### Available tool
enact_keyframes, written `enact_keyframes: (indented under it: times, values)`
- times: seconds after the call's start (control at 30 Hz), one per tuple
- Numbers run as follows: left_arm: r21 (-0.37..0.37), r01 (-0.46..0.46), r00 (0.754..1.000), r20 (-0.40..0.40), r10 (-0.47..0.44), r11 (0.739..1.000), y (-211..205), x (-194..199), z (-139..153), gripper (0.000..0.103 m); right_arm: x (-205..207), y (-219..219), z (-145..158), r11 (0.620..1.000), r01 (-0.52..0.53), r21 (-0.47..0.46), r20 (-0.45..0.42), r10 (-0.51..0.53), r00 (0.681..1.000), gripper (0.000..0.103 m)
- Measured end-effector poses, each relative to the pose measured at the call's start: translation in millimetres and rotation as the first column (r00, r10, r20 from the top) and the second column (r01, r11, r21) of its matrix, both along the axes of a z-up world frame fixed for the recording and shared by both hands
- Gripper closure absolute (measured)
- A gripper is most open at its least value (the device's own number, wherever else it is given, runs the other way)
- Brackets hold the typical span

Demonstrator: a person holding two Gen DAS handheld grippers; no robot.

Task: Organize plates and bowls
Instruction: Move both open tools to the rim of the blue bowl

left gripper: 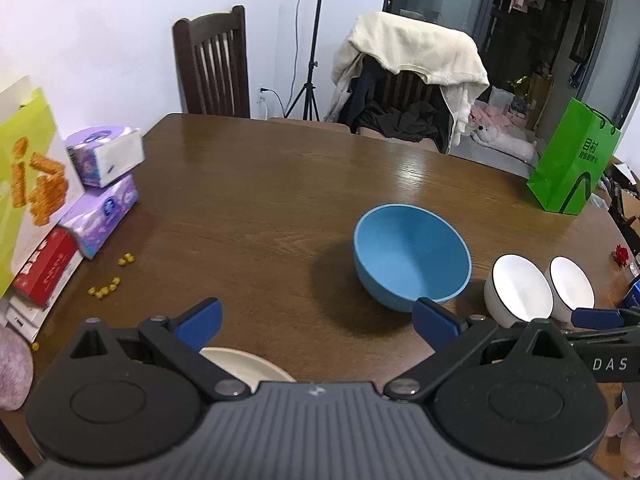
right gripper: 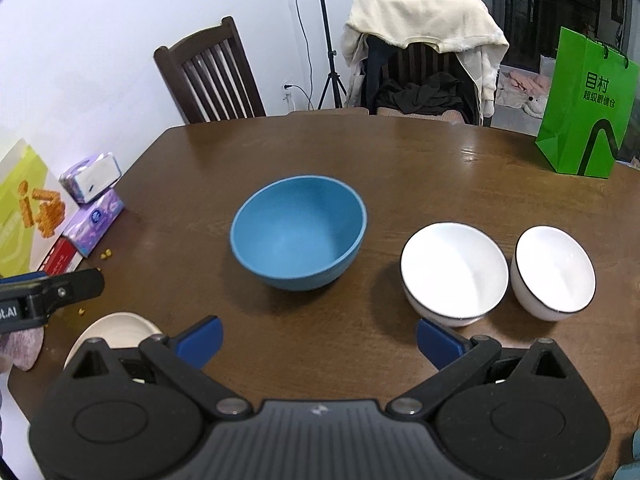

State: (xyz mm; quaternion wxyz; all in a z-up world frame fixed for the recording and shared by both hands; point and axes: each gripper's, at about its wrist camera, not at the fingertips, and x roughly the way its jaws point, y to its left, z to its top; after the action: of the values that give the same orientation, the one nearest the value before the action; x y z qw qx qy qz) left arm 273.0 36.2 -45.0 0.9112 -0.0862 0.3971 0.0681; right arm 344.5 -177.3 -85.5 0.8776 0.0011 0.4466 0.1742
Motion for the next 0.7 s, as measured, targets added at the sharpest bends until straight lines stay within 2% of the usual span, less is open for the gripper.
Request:
enact_keyframes:
  times: [0.33,0.7]
  values:
    - [-0.007,0.011,0.999,-0.031,-0.011,1.0,-16.6,43.7,-7.8,0.0,43.5,-17.6,-6.0,1.0,0.018,0.015,-0.015,-0.018,1.0,0.0]
    - [-0.028,-0.048,0.996,-0.078,0.046,0.998,-22.4,91.6,-20.9,0.0,97.2,-33.9,-14.2,0.999,0.042,0.022,-0.039,-0.041,0.998,0.0]
